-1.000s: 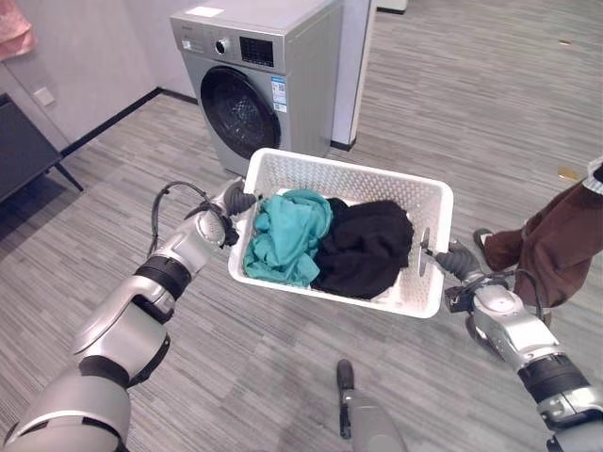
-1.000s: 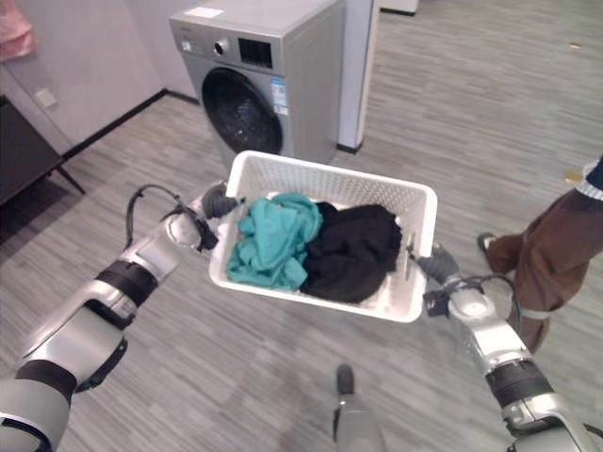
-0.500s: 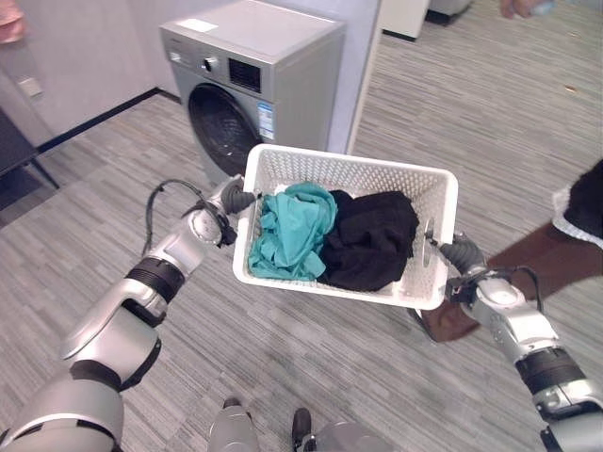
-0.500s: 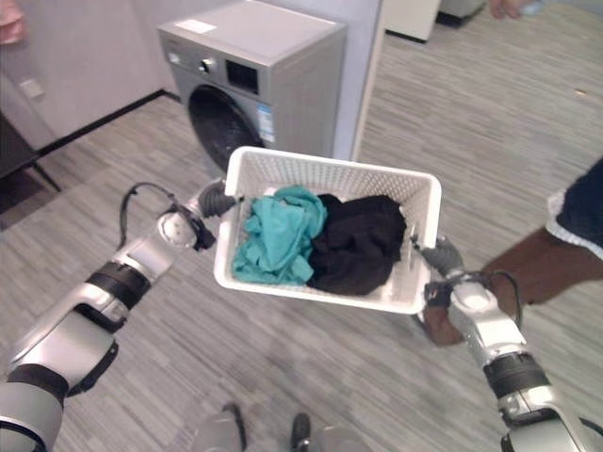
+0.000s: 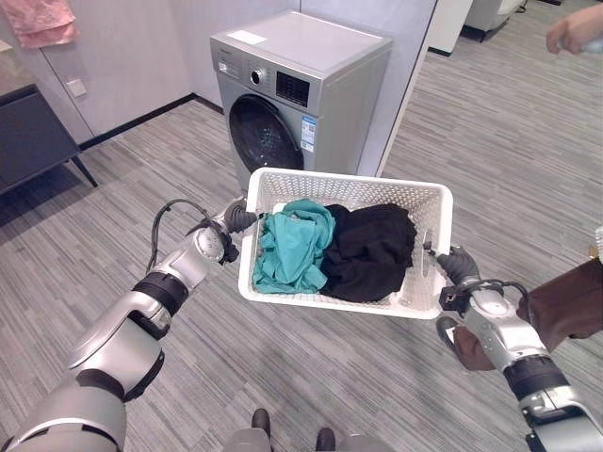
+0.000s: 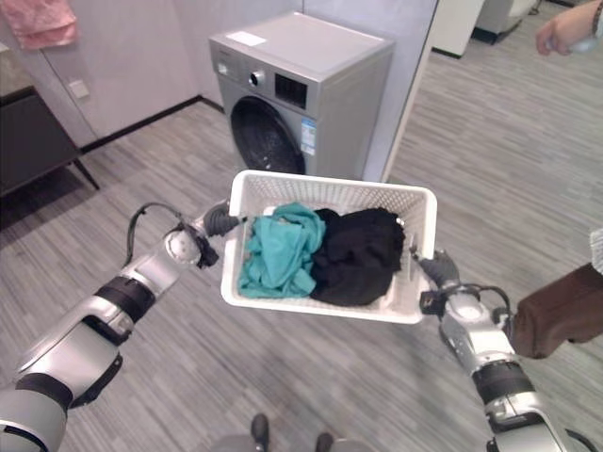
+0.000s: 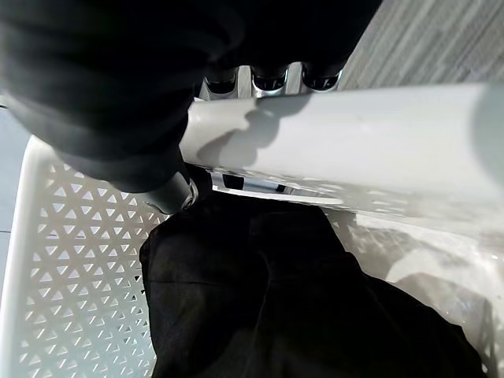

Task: Grab the laundry basket,head to the washer,open it,put in the laundry and shut it.

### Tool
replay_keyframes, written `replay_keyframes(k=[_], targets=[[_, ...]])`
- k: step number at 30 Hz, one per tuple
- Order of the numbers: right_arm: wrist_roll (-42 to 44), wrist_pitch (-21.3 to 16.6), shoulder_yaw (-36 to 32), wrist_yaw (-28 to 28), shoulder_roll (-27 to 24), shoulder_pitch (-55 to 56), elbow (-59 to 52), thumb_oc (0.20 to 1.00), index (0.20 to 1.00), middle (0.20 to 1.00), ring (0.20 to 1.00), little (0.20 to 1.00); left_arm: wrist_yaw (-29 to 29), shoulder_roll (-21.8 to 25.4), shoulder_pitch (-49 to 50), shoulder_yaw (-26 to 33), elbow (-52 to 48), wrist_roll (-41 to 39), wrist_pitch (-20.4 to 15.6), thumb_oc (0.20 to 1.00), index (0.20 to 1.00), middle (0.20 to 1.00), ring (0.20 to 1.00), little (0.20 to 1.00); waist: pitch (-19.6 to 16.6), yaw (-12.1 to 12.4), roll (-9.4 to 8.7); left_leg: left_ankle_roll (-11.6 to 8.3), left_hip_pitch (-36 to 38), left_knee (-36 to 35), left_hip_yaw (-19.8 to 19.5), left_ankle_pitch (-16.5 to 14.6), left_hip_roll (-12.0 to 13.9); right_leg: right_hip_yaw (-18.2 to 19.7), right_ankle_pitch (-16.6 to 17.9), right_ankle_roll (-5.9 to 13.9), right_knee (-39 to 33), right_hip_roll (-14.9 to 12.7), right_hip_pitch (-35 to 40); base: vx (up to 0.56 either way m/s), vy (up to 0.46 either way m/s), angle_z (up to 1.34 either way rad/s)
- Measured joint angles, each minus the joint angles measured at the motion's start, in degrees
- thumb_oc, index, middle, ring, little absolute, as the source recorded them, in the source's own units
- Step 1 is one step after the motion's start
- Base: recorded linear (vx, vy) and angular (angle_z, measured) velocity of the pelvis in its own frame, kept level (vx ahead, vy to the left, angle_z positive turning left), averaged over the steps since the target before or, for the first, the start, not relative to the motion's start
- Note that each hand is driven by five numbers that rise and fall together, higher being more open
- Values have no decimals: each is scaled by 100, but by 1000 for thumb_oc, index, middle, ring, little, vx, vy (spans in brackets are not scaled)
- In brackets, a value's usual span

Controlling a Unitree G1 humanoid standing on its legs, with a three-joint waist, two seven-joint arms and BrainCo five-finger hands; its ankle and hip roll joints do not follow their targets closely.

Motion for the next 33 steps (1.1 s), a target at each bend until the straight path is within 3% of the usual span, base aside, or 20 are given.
replay_keyframes(k=[8, 9, 11, 16, 18, 19, 21, 23, 25, 29, 33], targets=[[-10, -37, -52, -21, 25, 9, 3, 200, 200, 200, 200, 200, 0, 19, 54, 9, -50, 0, -79, 200, 200, 200, 200, 200, -168, 56, 201, 48, 75, -89, 94, 23, 38, 110, 31, 39, -47, 47, 6, 44, 43, -5], [-444, -78, 23, -15, 77, 16, 79, 200, 200, 200, 200, 200, 31, 16, 262, 265, -211, 75, -83, 200, 200, 200, 200, 200, -266, 86, 207, 50, -51, -41, 83, 21, 36, 105, 22, 19, -55, 44, -96, 43, 11, -8], [-1433, -239, 200, 9, 226, 159, 406, 200, 200, 200, 200, 200, 313, -18, 1120, 953, -1045, 230, -276, 200, 200, 200, 200, 200, -628, 175, 153, 65, -657, 332, 42, -33, 40, 158, 45, -71, -174, 35, -477, 57, 4, -8], [-1806, -205, 505, 189, 438, 343, 837, 200, 200, 200, 200, 200, 336, -40, 1936, 953, -1105, 381, -122, 200, 200, 200, 200, 200, -600, 391, 178, 64, -979, 674, -89, -32, -15, 145, 290, -77, -572, 7, -432, 32, 10, 4], [-1811, -148, 507, 205, 521, 345, 881, 200, 200, 200, 200, 200, 335, -47, 2128, 967, -1106, 381, -98, 200, 200, 200, 200, 200, -518, 487, 92, 47, -1368, 1291, -95, -87, -128, 150, 454, -104, -852, -118, -257, 36, 17, 4], [-1813, -145, 505, 209, 540, 345, 873, 200, 200, 200, 200, 200, 336, -33, 2201, 997, -1116, 379, -100, 200, 200, 200, 200, 200, -489, 533, 61, 40, -1422, 1206, -153, -105, -185, 163, 445, -114, -851, -171, -250, 35, 22, 8], [-1826, -145, 499, 192, 531, 295, 831, 200, 200, 200, 200, 200, 337, -22, 2211, 1040, -1128, 378, -103, 200, 200, 200, 200, 200, -410, 543, 94, -12, -1430, 436, -251, 82, -144, 142, 408, -121, -851, -165, -194, 13, 18, 5], [-1869, -144, 490, 178, 491, 292, 731, 200, 200, 200, 200, 200, 336, -23, 2212, 1074, -1128, 378, -104, 200, 200, 200, 200, 200, -381, 539, 165, -35, -1450, 115, -254, 309, -40, 143, 376, -64, -851, -112, -159, 1, 9, -10], [-1936, -144, 490, 147, 298, 315, 472, 200, 200, 200, 200, 200, 336, -62, 2213, 1134, -1156, 377, -105, 200, 200, 200, 200, 200, -378, 502, 504, -33, -1379, -49, -277, 647, 217, 148, 264, 104, -854, 144, -49, -9, 18, -13], [-1966, -150, 320, 94, 231, 275, 198, 200, 200, 200, 200, 200, 347, 0, 2131, 1199, -1320, 376, -110, 200, 200, 200, 200, 200, -247, 452, 235, 94, -1337, -226, -207, 750, -98, 126, 97, 402, -849, -192, -82, -63, 26, 5], [-1914, -150, 291, 46, 28, 67, 83, 200, 200, 200, 200, 200, 383, 13, 1812, 1220, -1318, 370, -110, 200, 200, 200, 200, 200, -121, 467, 158, 87, -1641, 163, -110, 749, -244, -51, 6, 447, -849, -326, -83, 47, 90, 27]])
